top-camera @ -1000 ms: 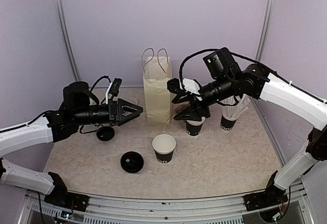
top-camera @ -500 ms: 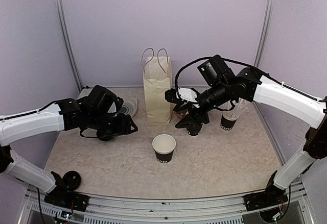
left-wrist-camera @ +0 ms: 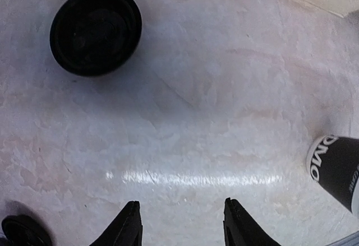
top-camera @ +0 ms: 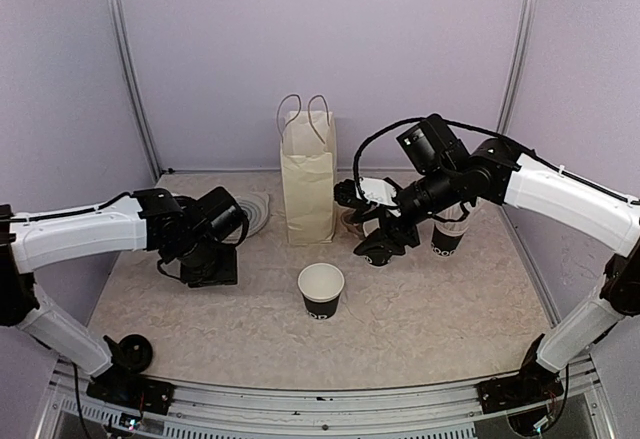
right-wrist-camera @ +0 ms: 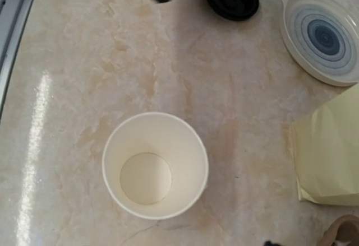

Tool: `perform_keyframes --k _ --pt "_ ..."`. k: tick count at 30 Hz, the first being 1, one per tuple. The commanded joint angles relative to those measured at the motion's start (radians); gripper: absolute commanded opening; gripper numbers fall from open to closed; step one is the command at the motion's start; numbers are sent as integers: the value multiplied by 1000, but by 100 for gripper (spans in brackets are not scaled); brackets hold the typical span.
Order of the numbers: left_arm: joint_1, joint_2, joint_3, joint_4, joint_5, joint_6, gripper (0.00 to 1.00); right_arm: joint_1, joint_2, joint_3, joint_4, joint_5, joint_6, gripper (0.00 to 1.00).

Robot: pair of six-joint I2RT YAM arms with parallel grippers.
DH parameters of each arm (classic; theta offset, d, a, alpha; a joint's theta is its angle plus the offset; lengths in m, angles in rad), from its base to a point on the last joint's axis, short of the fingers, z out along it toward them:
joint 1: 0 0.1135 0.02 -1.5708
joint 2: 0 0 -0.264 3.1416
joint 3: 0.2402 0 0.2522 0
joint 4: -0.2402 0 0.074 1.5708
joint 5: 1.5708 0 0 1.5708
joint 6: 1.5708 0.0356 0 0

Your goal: Pack the takeout coffee

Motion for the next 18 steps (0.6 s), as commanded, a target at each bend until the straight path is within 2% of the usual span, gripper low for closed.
perform_keyframes --k 1,10,18 --pt "121 97 33 136 4 158 48 -15 -24 -1 12 14 14 61" --pt "257 386 197 162 -12 313 51 -21 -37 4 15 28 32 60" --pt "307 512 258 172 -35 356 45 -23 -87 -50 24 45 22 60"
